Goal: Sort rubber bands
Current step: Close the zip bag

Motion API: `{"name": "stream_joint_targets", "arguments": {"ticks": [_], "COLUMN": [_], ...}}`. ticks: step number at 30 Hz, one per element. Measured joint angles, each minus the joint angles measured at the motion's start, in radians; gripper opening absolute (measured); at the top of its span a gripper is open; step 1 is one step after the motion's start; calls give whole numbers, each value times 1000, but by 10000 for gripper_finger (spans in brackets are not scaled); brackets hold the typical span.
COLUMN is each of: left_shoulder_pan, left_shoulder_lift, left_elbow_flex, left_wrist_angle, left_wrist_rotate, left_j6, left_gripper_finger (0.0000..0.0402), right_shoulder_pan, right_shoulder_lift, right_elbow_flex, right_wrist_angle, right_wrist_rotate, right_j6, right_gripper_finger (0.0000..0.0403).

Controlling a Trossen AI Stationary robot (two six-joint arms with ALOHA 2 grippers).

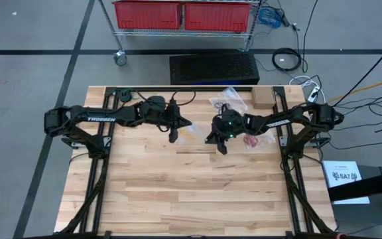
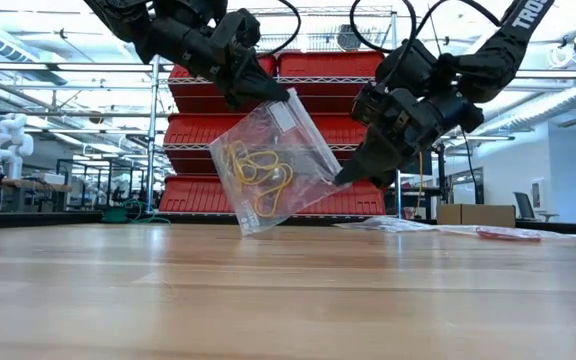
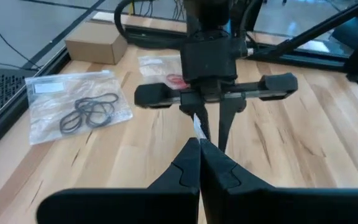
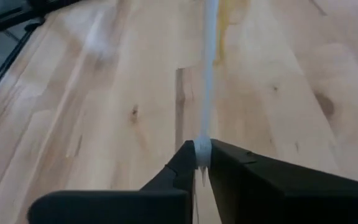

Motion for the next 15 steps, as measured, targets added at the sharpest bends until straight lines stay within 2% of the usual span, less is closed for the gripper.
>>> {"name": "stream_joint_targets", "arguments": {"ticks": [6, 11, 15], "left_shoulder_pan": [1, 0, 13], "left_shoulder_lift": [3, 8, 8], "left_elbow_flex": [5, 4, 4], "left_wrist_angle": [-50, -54, -70], "left_wrist_rotate": [-47, -119, -140], "left_j6": [35, 84, 106], "left_gripper_finger": [11, 37, 61], "right_shoulder_pan": [0, 0, -1], "right_shoulder_lift": [-2, -24, -56], "right_elbow_flex": [-10, -6, -4], "right_wrist_angle": [-48, -61, -70], "right_wrist_rotate": [23, 23, 20], "right_j6": [101, 145, 157], "right_gripper_finger": [75, 129, 154]}}
